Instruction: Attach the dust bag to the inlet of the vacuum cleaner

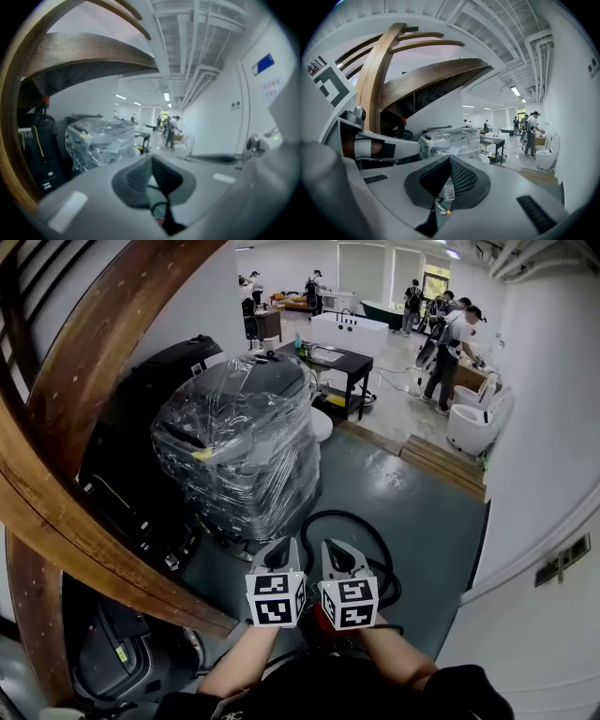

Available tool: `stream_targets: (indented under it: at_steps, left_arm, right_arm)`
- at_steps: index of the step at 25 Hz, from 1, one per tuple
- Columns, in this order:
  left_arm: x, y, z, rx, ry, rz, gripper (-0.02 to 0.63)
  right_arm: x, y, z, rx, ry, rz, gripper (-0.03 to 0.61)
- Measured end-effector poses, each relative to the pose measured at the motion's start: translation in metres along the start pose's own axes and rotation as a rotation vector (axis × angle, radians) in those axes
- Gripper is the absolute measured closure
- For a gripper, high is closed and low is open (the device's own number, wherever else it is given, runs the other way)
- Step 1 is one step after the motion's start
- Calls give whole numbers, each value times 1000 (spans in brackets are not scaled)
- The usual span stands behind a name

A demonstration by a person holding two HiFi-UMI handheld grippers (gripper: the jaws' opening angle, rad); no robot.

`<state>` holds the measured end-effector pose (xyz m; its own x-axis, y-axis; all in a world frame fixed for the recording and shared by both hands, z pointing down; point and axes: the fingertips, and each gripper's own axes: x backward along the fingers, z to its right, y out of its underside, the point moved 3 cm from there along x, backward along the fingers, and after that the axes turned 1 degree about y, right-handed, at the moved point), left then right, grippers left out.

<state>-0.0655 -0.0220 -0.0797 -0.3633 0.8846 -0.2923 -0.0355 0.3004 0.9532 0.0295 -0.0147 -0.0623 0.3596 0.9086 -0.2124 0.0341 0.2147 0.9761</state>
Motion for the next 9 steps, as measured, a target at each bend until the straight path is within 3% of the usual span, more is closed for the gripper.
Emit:
stream_targets:
  at_steps: [9]
  left_arm:
    - [-2,2,2,-8,30,8,614]
  right_arm:
    - [-3,0,0,3,5,-7,580]
